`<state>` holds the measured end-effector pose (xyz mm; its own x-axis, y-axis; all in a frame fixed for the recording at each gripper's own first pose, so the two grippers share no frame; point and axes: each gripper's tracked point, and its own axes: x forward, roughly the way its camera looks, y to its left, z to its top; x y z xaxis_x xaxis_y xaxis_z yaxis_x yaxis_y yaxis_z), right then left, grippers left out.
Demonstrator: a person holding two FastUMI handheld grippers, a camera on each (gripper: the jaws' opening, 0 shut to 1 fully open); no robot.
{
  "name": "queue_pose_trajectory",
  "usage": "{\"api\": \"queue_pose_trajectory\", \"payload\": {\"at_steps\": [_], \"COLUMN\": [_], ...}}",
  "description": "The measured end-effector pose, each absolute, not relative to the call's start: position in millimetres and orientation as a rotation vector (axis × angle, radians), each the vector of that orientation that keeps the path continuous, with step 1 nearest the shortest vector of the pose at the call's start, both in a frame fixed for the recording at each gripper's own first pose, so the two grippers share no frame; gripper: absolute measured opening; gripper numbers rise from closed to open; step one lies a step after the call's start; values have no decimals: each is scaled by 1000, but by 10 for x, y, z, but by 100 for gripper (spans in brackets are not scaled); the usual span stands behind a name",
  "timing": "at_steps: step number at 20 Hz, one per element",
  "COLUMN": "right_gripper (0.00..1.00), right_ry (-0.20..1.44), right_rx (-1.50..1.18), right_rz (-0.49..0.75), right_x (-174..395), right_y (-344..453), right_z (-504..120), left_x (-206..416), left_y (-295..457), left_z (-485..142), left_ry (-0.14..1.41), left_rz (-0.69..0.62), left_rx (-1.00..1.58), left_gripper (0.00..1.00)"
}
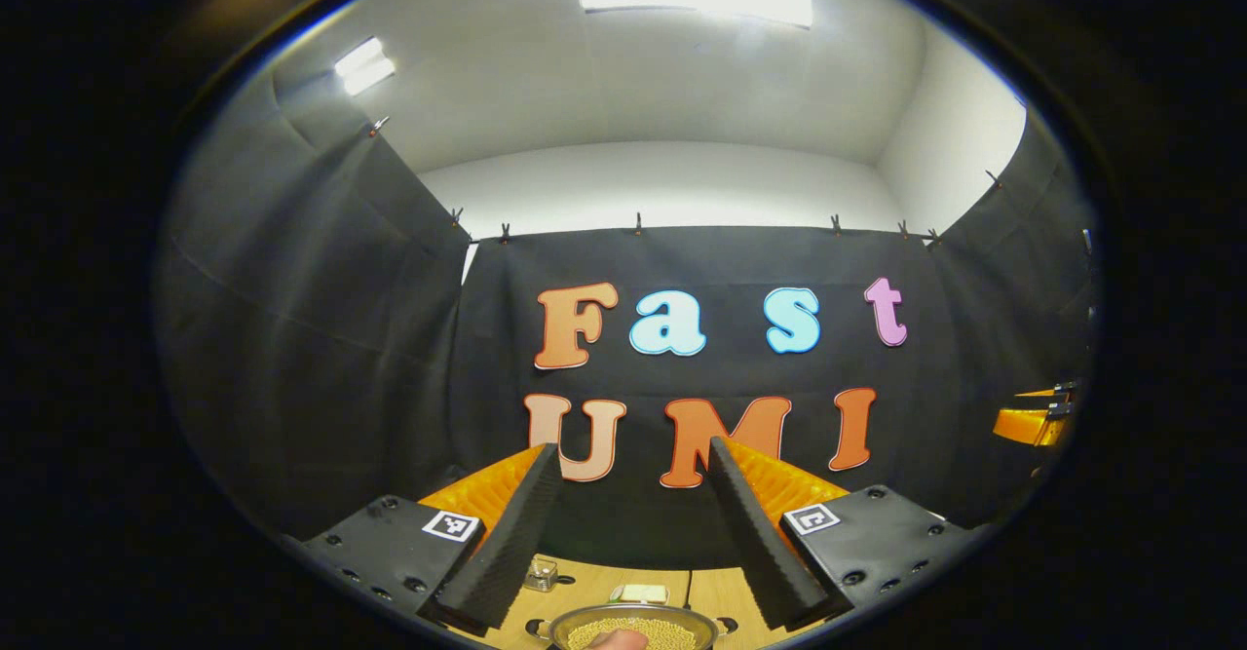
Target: First push the handle of the pot to place it horizontally, then grasp the pot with both hands and set it on the induction cooktop.
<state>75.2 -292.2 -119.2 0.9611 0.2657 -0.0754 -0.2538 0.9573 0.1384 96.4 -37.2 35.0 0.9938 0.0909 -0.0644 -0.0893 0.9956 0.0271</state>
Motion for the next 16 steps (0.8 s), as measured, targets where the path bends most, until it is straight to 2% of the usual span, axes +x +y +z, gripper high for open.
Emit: {"api": "queue_pose_trajectory", "payload": {"at_steps": [1, 2, 6, 8, 9, 10, 11, 12, 13, 14, 15, 16], "right_gripper": [93, 98, 93, 93, 93, 98, 98, 93, 97, 93, 98, 98], "right_ry": [102, 115, 108, 97, 93, 84, 74, 62, 49, 40, 29, 16], "right_rx": [142, 160, 193, 191, 199, 212, 225, 231, 226, 218, 209, 197], "right_rz": [245, 237, 244, 226, 224, 233, 245, 254, 263, 263, 259, 260], "right_x": [783, 786, 882, 943, 955, 949, 937, 923, 928, 943, 934, 910], "right_y": [-2939, -2932, -2964, -3016, -3020, -2996, -2965, -2948, -2920, -2907, -2906, -2912], "right_z": [-1201, -1227, -1220, -1276, -1287, -1276, -1253, -1213, -1185, -1194, -1185, -1169], "left_x": [955, 945, 874, 796, 755, 688, 656, 600, 570, 552, 543, 528], "left_y": [-374, -350, -185, -93, -89, -99, -100, -109, -145, -188, -192, -221], "left_z": [395, 465, 730, 886, 953, 1041, 1121, 1205, 1255, 1289, 1310, 1291], "left_ry": [61, 52, -9, -64, -94, -125, -155, -184, -204, -219, -226, -223], "left_rz": [87, 87, 134, 177, 184, 190, 193, 192, 179, 167, 163, 155], "left_rx": [-1, -13, 11, 25, 28, 31, 36, 37, 34, 34, 34, 33], "left_gripper": [100, 100, 96, 99, 92, 99, 96, 95, 99, 99, 95, 96]}}
